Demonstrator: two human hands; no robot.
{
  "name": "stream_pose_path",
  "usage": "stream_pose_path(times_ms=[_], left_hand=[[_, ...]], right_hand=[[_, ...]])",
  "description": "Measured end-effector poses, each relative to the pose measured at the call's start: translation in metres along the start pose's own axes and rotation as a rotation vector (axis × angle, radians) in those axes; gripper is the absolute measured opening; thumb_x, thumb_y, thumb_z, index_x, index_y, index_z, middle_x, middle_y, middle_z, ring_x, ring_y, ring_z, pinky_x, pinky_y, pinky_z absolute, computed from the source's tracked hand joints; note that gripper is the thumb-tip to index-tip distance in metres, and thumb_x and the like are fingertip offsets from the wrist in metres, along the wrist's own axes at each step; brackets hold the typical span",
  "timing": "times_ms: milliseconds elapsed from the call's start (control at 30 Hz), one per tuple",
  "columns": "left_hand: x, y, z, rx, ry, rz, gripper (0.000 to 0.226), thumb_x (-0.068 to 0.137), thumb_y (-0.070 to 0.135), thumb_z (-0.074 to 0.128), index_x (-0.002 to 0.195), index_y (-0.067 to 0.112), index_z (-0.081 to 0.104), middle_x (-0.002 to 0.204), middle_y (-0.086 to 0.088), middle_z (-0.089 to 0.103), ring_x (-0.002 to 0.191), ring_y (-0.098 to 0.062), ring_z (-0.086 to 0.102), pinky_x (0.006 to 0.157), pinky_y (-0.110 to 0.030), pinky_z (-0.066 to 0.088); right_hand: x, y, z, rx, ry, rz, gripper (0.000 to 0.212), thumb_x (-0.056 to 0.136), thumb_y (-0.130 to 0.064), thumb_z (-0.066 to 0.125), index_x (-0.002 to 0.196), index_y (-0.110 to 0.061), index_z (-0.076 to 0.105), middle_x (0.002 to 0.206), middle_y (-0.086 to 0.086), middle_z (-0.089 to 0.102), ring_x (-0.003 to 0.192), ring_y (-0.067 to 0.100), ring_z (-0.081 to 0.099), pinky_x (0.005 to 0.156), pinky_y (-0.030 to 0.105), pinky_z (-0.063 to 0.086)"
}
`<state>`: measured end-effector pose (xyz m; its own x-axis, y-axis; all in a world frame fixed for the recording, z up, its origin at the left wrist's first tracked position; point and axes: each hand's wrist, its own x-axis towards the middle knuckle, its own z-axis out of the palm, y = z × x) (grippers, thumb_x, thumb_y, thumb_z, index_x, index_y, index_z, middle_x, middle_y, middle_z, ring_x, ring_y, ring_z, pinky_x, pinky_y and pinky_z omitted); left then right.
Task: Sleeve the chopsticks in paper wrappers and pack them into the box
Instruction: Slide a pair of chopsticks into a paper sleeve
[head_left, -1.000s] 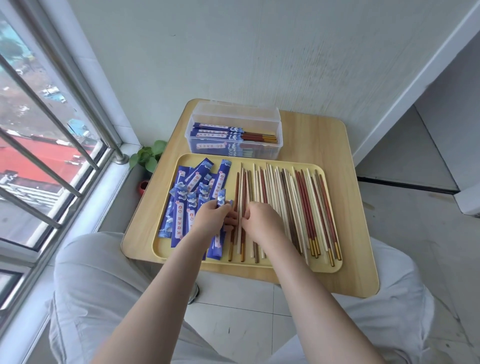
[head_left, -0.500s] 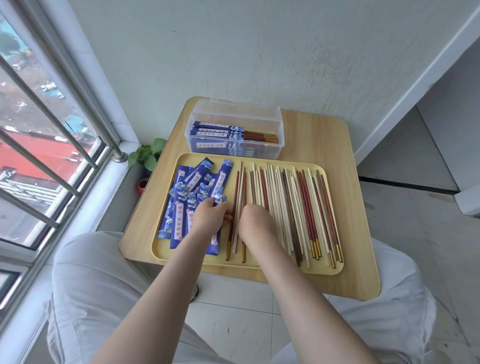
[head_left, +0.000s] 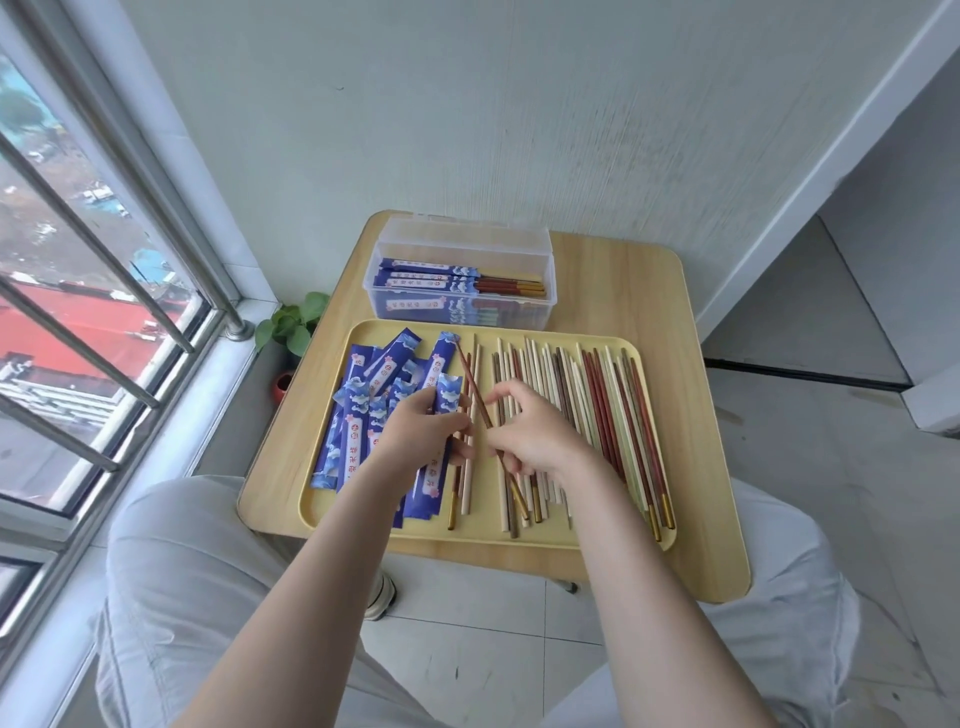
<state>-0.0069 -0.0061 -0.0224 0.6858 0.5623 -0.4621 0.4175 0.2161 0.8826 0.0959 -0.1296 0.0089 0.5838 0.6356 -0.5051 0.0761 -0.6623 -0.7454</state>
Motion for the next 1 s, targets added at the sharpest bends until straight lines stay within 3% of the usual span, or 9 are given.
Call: stream_pose_path(times_ms=[67,133,233,300,400,567,700,867,1000], left_hand=[[-0.001,0.003,-0.001,0.065,-0.031,0.016,0.007,0.092,0.006,0.064,0.095,0.005,0.058,0.07,-0.012,0.065,0.051,-0.021,0.059,0.056,-0.034,0.054],[-0.003,0.003,-0.001,0.118,-0.03,0.023,0.013,0.093,0.013,0.066,0.09,0.007,0.055,0.065,-0.008,0.055,0.047,-0.016,0.05,0.049,-0.03,0.048],[-0.005,0.003,0.003,0.22,-0.012,0.042,0.027,0.093,0.025,0.07,0.079,0.012,0.05,0.06,-0.004,0.05,0.041,-0.012,0.044,0.044,-0.025,0.043],[-0.005,0.0,0.006,0.279,-0.006,0.058,0.029,0.093,0.029,0.07,0.076,0.013,0.052,0.057,-0.002,0.049,0.04,-0.011,0.043,0.044,-0.025,0.043],[-0.002,-0.005,0.008,0.355,0.003,0.057,0.024,0.093,0.03,0.069,0.084,0.009,0.06,0.058,-0.001,0.05,0.043,-0.012,0.044,0.047,-0.027,0.045],[0.0,-0.009,0.011,0.473,0.022,0.034,0.026,0.091,0.034,0.069,0.092,0.008,0.065,0.068,-0.004,0.058,0.054,-0.014,0.051,0.055,-0.029,0.047],[0.0,-0.011,0.011,0.523,0.031,0.036,0.026,0.089,0.035,0.072,0.084,0.01,0.065,0.071,-0.005,0.059,0.058,-0.014,0.052,0.058,-0.029,0.046],[-0.002,-0.011,0.008,0.535,-0.03,0.037,0.025,0.09,0.031,0.071,0.087,0.007,0.067,0.069,-0.004,0.058,0.058,-0.013,0.05,0.057,-0.027,0.045],[-0.004,-0.01,0.012,0.51,-0.102,0.079,0.025,0.09,0.03,0.072,0.08,0.01,0.061,0.062,-0.001,0.052,0.05,-0.011,0.045,0.053,-0.025,0.042]], right_hand=[[-0.007,-0.001,-0.013,0.132,-0.03,-0.078,0.058,0.086,0.003,0.057,0.125,-0.039,0.052,0.087,0.017,0.072,0.049,0.013,0.054,0.041,0.024,0.037],[-0.013,-0.002,-0.023,0.24,-0.018,-0.143,0.058,0.087,0.003,0.055,0.125,-0.041,0.057,0.081,0.013,0.07,0.05,0.014,0.052,0.041,0.024,0.037],[-0.018,-0.003,-0.034,0.404,0.043,-0.211,0.04,0.091,0.001,0.046,0.113,-0.021,0.07,0.08,0.01,0.071,0.054,0.018,0.056,0.044,0.027,0.039],[-0.022,-0.005,-0.04,0.556,0.033,-0.262,0.036,0.095,0.004,0.035,0.109,-0.004,0.067,0.09,0.017,0.075,0.06,0.026,0.064,0.048,0.03,0.043],[-0.026,-0.007,-0.047,0.699,0.066,-0.364,0.02,0.1,0.004,0.041,0.102,0.0,0.061,0.095,0.019,0.075,0.067,0.028,0.071,0.048,0.025,0.048],[-0.016,-0.007,-0.051,0.74,0.355,-0.442,0.023,0.105,-0.019,0.05,0.105,-0.006,0.069,0.07,0.006,0.065,0.053,0.018,0.056,0.046,0.024,0.039],[-0.004,0.001,-0.047,0.67,0.533,-0.372,0.03,0.106,-0.026,0.047,0.087,-0.012,0.066,0.059,-0.001,0.052,0.048,0.016,0.044,0.045,0.028,0.032],[0.003,0.008,-0.041,0.535,0.594,-0.313,0.033,0.106,-0.029,0.046,0.079,-0.016,0.061,0.055,-0.004,0.052,0.045,0.014,0.044,0.047,0.027,0.035],[0.005,0.006,-0.034,0.467,0.526,-0.298,0.029,0.106,-0.027,0.046,0.084,-0.015,0.06,0.06,-0.002,0.056,0.048,0.016,0.05,0.05,0.028,0.04]])
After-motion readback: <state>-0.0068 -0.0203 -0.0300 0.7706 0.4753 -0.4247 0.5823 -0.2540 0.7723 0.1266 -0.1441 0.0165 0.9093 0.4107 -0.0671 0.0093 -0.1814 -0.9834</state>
